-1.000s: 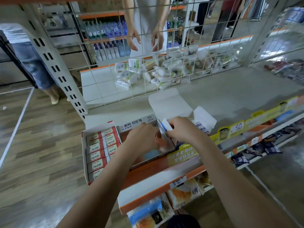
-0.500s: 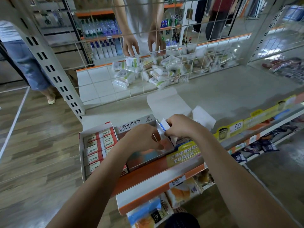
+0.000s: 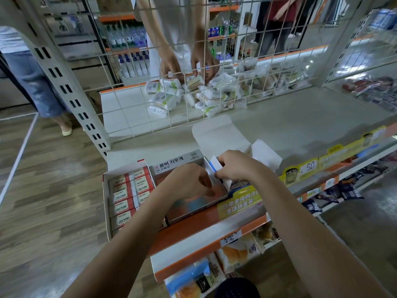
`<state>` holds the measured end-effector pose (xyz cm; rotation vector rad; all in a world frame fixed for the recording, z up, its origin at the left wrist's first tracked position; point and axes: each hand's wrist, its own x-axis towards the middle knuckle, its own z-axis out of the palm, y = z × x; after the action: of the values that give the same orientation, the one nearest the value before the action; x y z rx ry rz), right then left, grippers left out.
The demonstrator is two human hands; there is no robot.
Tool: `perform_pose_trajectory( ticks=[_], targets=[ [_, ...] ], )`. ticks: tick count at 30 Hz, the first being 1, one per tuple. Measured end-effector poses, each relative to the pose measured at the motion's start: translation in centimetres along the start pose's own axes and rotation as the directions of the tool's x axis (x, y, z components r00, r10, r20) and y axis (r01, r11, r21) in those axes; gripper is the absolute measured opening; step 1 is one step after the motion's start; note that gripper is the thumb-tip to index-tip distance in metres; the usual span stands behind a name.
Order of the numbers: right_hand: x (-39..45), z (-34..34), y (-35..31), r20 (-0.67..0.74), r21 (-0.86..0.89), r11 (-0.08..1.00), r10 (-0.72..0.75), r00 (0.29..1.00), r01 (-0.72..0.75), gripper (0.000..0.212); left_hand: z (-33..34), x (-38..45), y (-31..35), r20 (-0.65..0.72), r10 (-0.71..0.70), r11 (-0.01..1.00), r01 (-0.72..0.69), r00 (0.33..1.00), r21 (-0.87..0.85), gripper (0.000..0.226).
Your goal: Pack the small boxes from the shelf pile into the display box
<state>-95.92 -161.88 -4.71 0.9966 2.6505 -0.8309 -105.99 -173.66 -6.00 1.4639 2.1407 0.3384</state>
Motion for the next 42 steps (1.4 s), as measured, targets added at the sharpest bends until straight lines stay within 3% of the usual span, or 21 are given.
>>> perform_pose_trajectory(
  ticks=[8, 15, 20, 24, 27, 33, 42],
  targets=[
    [-0.1, 0.1, -0.2, -0.015, 0.000, 1.000, -0.004, 1.000, 0.004, 0.033, 0.7, 0.1, 0.3, -0.003, -0.003, 0.994, 0.004, 1.000, 0.113, 0.017],
    [-0.2, 0.5, -0.2, -0.055, -0.026, 1.000, -0.010, 0.998, 0.008, 0.033, 0.7, 0.0, 0.4, -0.009, -0.014, 0.983, 0.015, 1.000, 0.185, 0.027],
    [-0.6, -0.6, -0.4, -0.056, -0.087, 0.996, -0.042, 0.998, 0.037, 0.030, -1.6, -0.1, 0.8, -0.186, 0.032, 0.957, 0.024, 0.982, 0.289, 0.030],
    [-1.8, -3.6, 1.8, -0.223, -0.055, 0.997, -0.061, 0.973, 0.050, 0.025, -3.6, 1.4, 2.9, -0.319, 0.082, 0.949, 0.024, 0.944, 0.315, 0.031],
    [-2.3, -5.5, 5.2, -0.327, -0.157, 0.987, -0.093, 0.940, 0.044, 0.027, -3.1, 4.0, 6.5, -0.295, 0.184, 0.914, -0.052, 0.938, 0.403, 0.037],
    [-3.5, -9.2, 16.4, -0.404, -0.421, 0.898, -0.057, 0.913, -0.130, 0.039, 1.0, 11.4, 16.1, -0.139, 0.344, 0.811, -0.219, 0.928, 0.543, 0.040],
    [-7.0, -16.1, 34.4, -0.450, -0.341, 0.878, 0.162, 0.878, -0.337, 0.045, 8.4, 22.2, 32.0, -0.036, 0.418, 0.775, -0.336, 0.908, 0.535, 0.047]
  ],
)
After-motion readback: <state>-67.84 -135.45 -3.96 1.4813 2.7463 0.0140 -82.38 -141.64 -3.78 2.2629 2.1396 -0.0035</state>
